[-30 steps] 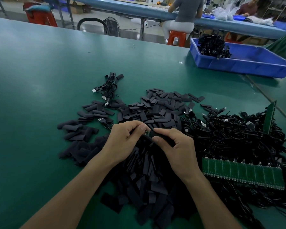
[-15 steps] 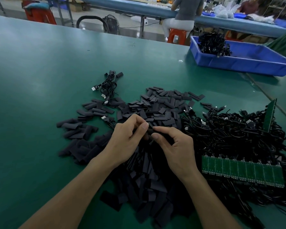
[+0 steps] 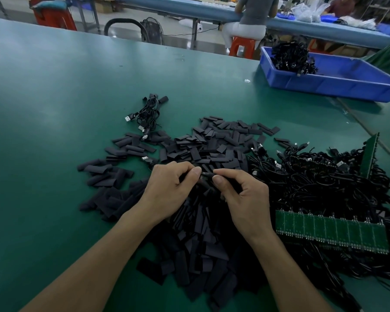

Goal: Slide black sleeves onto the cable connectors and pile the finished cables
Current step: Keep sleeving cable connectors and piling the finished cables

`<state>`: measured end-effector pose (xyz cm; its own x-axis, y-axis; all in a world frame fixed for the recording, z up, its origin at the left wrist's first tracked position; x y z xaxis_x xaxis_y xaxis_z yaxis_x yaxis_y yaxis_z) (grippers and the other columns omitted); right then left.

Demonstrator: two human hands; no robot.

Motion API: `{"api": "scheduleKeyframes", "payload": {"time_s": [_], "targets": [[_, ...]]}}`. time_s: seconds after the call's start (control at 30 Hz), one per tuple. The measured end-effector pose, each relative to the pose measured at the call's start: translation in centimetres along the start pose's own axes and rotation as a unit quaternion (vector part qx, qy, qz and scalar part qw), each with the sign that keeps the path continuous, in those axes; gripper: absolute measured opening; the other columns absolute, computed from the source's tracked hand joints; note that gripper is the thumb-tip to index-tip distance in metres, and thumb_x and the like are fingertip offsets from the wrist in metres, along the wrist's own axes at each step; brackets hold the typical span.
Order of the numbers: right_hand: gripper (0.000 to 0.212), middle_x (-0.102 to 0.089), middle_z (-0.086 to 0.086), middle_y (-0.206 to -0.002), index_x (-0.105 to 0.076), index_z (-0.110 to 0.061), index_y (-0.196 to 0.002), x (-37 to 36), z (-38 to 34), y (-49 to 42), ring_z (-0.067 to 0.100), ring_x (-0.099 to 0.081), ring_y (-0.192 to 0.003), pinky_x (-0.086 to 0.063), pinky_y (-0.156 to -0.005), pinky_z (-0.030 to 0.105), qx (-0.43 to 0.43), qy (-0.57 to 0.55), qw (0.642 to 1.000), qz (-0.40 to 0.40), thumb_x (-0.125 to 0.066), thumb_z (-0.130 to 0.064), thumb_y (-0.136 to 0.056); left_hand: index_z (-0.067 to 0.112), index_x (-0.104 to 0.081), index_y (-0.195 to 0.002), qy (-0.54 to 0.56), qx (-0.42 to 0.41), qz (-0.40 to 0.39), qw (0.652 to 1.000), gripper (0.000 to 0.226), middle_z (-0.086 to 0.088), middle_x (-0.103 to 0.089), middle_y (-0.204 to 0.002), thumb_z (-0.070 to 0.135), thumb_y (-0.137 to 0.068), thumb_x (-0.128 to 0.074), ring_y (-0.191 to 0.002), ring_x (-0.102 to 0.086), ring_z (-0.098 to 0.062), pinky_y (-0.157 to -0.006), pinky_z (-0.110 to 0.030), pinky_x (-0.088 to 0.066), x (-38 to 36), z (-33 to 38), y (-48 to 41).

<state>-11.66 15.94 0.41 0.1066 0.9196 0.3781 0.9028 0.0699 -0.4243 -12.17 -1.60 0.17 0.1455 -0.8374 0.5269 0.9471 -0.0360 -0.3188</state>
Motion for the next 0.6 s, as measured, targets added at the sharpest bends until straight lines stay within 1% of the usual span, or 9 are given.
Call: {"api": "scheduleKeyframes", "payload": {"time_s": [0.07, 0.17, 0.23, 0.3, 0.4, 0.43, 0.5, 0.57, 0.6], "targets": [[0.02, -0.071, -0.016, -0.101, -0.073, -0.028, -0.108, -0.05, -0.16, -0.08, -0.003, -0.066, -0.096, -0.047, -0.082, 0.008, 0.01, 0.002, 1.0, -0.009, -0.071, -0.029, -0.087, 0.015, -0.068, -0.079, 0.012, 0.001, -0.003, 1.0, 0.029, 0.021, -0.05, -0.052, 0.029, -0.101, -0.055, -0.053, -0.047, 0.0, -0.057, -0.015, -0.029, -0.05, -0.06, 0.0], [0.03, -0.066, -0.02, -0.1, -0.074, -0.021, -0.113, -0.45, -0.41, 0.01, -0.006, -0.063, -0.097, -0.046, -0.082, 0.006, 0.027, 0.019, 0.999, -0.03, -0.074, -0.03, -0.084, 0.017, -0.068, -0.08, 0.013, 0.002, -0.008, 1.0, 0.028, 0.018, -0.049, -0.051, 0.031, -0.1, -0.055, -0.05, -0.046, 0.001, -0.055, -0.015, -0.03, -0.19, 0.03, 0.07], [0.03, -0.064, -0.023, -0.099, -0.074, -0.018, -0.113, -0.55, -0.41, 0.09, -0.008, -0.063, -0.097, -0.046, -0.083, 0.005, 0.04, 0.035, 0.998, -0.023, -0.076, -0.025, -0.084, 0.017, -0.066, -0.078, 0.01, 0.004, 0.002, 1.0, 0.027, 0.016, -0.05, -0.051, 0.032, -0.098, -0.057, -0.048, -0.045, -0.001, -0.052, -0.015, -0.031, -0.13, 0.16, 0.11], [0.029, -0.065, -0.023, -0.099, -0.075, -0.018, -0.112, -0.45, -0.21, 0.1, -0.007, -0.064, -0.099, -0.048, -0.084, 0.007, 0.036, 0.041, 0.998, -0.011, -0.075, -0.026, -0.084, 0.016, -0.063, -0.074, 0.005, 0.002, 0.023, 1.0, 0.027, 0.012, -0.048, -0.05, 0.031, -0.097, -0.06, -0.046, -0.045, -0.005, -0.05, -0.013, -0.031, 0.07, 0.3, 0.17], [0.03, -0.067, -0.022, -0.099, -0.075, -0.019, -0.113, -0.39, 0.08, 0.13, -0.006, -0.066, -0.1, -0.05, -0.086, 0.009, 0.024, 0.032, 0.999, -0.003, -0.075, -0.027, -0.084, 0.015, -0.064, -0.073, -0.008, 0.002, 0.028, 1.0, 0.028, 0.01, -0.051, -0.051, 0.03, -0.096, -0.061, -0.048, -0.046, -0.006, -0.051, -0.014, -0.032, 0.05, 0.44, 0.24], [0.03, -0.067, -0.023, -0.099, -0.075, -0.02, -0.113, -0.39, 0.16, 0.13, -0.006, -0.066, -0.098, -0.051, -0.085, 0.009, 0.019, 0.022, 1.0, -0.002, -0.075, -0.028, -0.084, 0.015, -0.067, -0.076, -0.015, 0.002, 0.021, 1.0, 0.027, 0.009, -0.055, -0.054, 0.032, -0.097, -0.06, -0.05, -0.048, -0.006, -0.054, -0.016, -0.034, -0.03, 0.47, 0.22], [0.031, -0.068, -0.024, -0.099, -0.075, -0.022, -0.112, -0.37, 0.22, 0.15, -0.006, -0.068, -0.094, -0.053, -0.083, 0.012, 0.008, -0.002, 1.0, -0.003, -0.074, -0.031, -0.082, 0.015, -0.072, -0.085, -0.035, -0.004, 0.003, 0.999, 0.028, 0.003, -0.063, -0.062, 0.034, -0.099, -0.056, -0.059, -0.056, -0.01, -0.06, -0.026, -0.043, -0.2, 0.56, 0.22], [0.033, -0.07, -0.023, -0.099, -0.074, -0.024, -0.112, -0.34, 0.28, 0.17, -0.003, -0.07, -0.091, -0.056, -0.082, 0.016, 0.002, -0.014, 1.0, -0.005, -0.073, -0.034, -0.081, 0.013, -0.073, -0.088, -0.057, -0.022, -0.003, 0.998, 0.03, -0.002, -0.066, -0.067, 0.032, -0.101, -0.054, -0.068, -0.06, -0.02, -0.07, -0.039, -0.049, -0.24, 0.74, 0.24], [0.032, -0.071, -0.022, -0.099, -0.074, -0.025, -0.112, -0.36, 0.31, 0.18, -0.002, -0.07, -0.091, -0.057, -0.081, 0.018, 0.0, -0.016, 1.0, -0.007, -0.073, -0.035, -0.081, 0.013, -0.074, -0.089, -0.064, -0.03, -0.005, 0.998, 0.03, -0.003, -0.067, -0.069, 0.031, -0.102, -0.054, -0.072, -0.06, -0.023, -0.075, -0.043, -0.049, -0.22, 0.81, 0.26]]}}
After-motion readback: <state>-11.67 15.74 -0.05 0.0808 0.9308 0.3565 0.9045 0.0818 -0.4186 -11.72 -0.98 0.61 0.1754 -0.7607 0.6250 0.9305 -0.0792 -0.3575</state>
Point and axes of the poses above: each hand's wrist, its own y-axis away from the middle knuckle, its own x-axis out of the back of the hand, z = x × y, the point moved 6 cm from there along -y, towards the middle knuckle
